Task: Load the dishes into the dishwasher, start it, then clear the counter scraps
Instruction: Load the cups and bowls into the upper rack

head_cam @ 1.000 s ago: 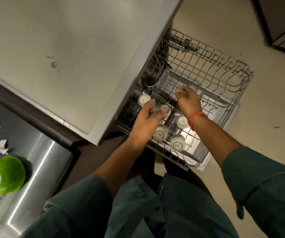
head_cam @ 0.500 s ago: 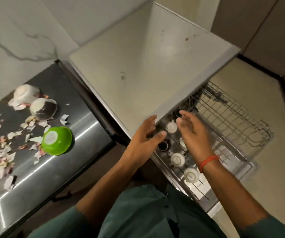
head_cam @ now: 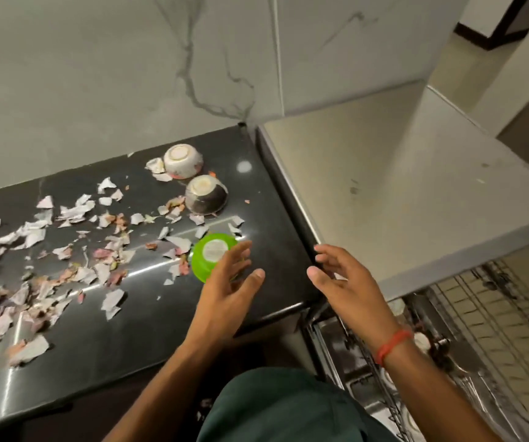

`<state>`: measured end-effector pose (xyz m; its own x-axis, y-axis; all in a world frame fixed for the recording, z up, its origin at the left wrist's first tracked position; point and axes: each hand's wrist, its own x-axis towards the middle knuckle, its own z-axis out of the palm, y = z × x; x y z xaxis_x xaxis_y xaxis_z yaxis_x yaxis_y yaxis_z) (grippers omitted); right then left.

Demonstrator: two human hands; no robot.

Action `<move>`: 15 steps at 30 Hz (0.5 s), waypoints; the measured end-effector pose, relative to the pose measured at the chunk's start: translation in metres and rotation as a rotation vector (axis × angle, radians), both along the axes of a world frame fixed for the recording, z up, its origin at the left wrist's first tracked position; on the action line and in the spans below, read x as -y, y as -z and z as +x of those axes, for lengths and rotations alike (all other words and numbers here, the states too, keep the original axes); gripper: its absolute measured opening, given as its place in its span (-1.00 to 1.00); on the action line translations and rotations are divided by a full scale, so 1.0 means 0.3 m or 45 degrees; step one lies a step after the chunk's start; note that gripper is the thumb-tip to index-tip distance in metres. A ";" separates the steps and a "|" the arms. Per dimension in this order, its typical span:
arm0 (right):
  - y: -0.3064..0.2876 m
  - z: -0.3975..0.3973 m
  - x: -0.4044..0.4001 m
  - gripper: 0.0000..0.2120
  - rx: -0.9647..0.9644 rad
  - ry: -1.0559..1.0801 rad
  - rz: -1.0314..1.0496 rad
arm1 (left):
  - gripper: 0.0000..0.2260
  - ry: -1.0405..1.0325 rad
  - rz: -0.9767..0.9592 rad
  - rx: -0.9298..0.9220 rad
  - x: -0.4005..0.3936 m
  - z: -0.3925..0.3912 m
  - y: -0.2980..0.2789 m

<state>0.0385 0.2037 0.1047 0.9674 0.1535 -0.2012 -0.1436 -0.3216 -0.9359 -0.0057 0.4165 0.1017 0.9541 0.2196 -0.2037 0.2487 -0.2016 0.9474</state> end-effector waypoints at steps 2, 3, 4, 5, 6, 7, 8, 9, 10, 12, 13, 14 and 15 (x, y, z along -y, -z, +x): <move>0.018 0.031 -0.087 -0.63 -0.002 -0.083 -0.071 | -0.62 -0.067 0.075 -0.011 -0.100 0.015 0.017; 0.034 0.051 -0.135 -0.61 -0.002 -0.124 -0.111 | -0.62 -0.100 0.107 -0.024 -0.149 0.024 0.029; 0.051 0.071 -0.182 -0.58 -0.004 -0.166 -0.156 | -0.61 -0.131 0.131 -0.041 -0.192 0.032 0.046; 0.069 0.090 -0.231 -0.54 -0.011 -0.216 -0.207 | -0.59 -0.156 0.143 -0.062 -0.232 0.038 0.063; 0.082 0.107 -0.276 -0.49 -0.014 -0.269 -0.265 | -0.57 -0.171 0.149 -0.086 -0.264 0.046 0.084; 0.094 0.121 -0.315 -0.42 -0.007 -0.324 -0.325 | -0.55 -0.166 0.149 -0.119 -0.287 0.053 0.107; 0.105 0.135 -0.358 -0.35 0.007 -0.385 -0.386 | -0.52 -0.150 0.144 -0.153 -0.309 0.058 0.130; 0.113 0.145 -0.395 -0.30 0.027 -0.442 -0.430 | -0.49 -0.129 0.132 -0.179 -0.324 0.060 0.151; 0.123 0.154 -0.433 -0.25 0.052 -0.488 -0.460 | -0.44 -0.106 0.108 -0.199 -0.337 0.060 0.173; 0.145 0.164 -0.489 -0.17 0.120 -0.519 -0.501 | -0.39 -0.064 0.056 -0.213 -0.343 0.052 0.177; 0.156 0.168 -0.512 -0.13 0.142 -0.513 -0.528 | -0.39 -0.056 0.027 -0.213 -0.343 0.047 0.167; 0.163 0.171 -0.529 -0.09 0.148 -0.505 -0.561 | -0.41 -0.050 -0.001 -0.211 -0.343 0.043 0.161; 0.168 0.174 -0.542 -0.05 0.144 -0.507 -0.603 | -0.42 -0.041 -0.023 -0.213 -0.342 0.040 0.155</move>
<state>0.0908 0.3663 0.0542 0.8739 0.4255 -0.2352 0.1642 -0.7136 -0.6810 0.0065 0.5190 0.0550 0.8990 0.2447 -0.3633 0.4094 -0.1742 0.8956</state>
